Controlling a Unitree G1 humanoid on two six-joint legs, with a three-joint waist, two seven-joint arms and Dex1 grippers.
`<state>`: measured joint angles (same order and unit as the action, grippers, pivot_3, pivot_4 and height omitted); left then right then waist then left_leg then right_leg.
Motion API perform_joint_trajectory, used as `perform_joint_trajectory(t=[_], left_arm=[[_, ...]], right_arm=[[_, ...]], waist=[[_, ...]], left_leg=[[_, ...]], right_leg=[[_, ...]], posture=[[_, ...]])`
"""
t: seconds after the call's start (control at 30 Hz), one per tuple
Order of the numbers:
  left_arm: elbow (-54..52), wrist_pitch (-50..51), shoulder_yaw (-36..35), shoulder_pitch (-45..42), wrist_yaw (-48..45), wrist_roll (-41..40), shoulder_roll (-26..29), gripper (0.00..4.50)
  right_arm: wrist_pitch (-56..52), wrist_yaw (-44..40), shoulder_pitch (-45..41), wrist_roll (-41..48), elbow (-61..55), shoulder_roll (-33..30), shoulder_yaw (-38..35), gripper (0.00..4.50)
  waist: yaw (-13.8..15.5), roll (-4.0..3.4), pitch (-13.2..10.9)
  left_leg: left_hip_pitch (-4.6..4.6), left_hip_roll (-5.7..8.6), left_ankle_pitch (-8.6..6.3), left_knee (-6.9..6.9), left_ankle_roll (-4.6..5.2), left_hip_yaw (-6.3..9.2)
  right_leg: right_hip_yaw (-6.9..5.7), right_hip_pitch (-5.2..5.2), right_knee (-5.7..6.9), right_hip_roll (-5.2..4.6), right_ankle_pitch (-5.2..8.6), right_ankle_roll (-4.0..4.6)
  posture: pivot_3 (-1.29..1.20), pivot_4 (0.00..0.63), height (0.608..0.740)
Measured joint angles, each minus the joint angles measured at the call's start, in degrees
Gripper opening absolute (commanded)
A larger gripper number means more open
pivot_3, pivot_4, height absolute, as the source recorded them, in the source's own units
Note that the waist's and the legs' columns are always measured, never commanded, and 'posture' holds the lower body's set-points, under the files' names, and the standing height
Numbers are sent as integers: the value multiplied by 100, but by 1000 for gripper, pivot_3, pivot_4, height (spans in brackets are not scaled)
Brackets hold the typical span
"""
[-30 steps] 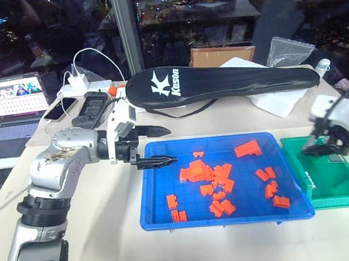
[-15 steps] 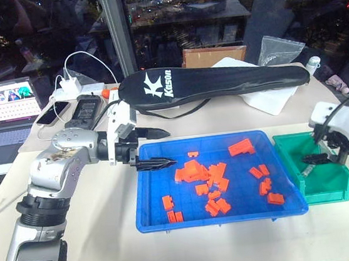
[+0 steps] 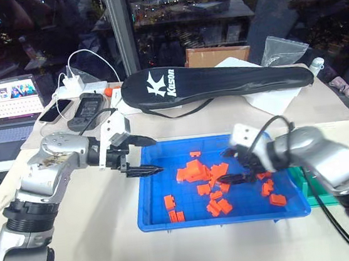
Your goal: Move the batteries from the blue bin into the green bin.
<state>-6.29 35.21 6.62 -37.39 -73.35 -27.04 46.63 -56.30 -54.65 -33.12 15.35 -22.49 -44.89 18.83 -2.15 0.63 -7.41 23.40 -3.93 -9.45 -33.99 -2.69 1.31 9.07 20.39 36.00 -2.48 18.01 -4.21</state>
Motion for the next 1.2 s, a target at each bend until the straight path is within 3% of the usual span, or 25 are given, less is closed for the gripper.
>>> perform_joint_trajectory(t=[0.33,0.43,0.67,0.77,0.87,1.2], left_arm=[[-216,46,-15,54,69,-7,92,4500],[-282,103,-53,163,111,-7,116,4500],[-376,139,-94,187,187,-11,129,4500],[-398,139,-94,187,197,-10,129,4500],[-397,138,-93,187,206,-9,121,4500],[-381,128,-89,186,223,-5,81,4500]], right_arm=[[327,387,-187,-389,721,639,517,4452],[372,398,-194,-420,914,683,557,3754],[597,393,-285,-519,1162,721,546,1379],[619,398,-290,-515,1191,719,475,1134],[735,407,-292,-527,1332,638,380,146],[926,541,-293,-842,1749,230,24,40]], waist=[[-8,0,0],[-14,0,0],[-13,0,0],[-13,0,0],[-10,0,0],[-31,1,0]], left_leg=[[-3,-1,0,0,0,11],[-3,-1,0,0,0,11],[-3,-1,0,0,1,13],[-3,-1,0,-1,1,13],[-3,-1,0,-1,1,13],[-4,-1,0,3,1,13]], right_leg=[[-20,-1,7,0,2,4],[-21,-2,8,0,1,4],[-23,-2,8,0,2,4],[-23,-3,8,0,1,4],[-23,-3,7,0,2,4],[-23,-2,6,0,2,5]], posture=[[0,150,731],[0,150,731],[0,150,731],[0,150,731],[0,150,731],[0,150,731]])
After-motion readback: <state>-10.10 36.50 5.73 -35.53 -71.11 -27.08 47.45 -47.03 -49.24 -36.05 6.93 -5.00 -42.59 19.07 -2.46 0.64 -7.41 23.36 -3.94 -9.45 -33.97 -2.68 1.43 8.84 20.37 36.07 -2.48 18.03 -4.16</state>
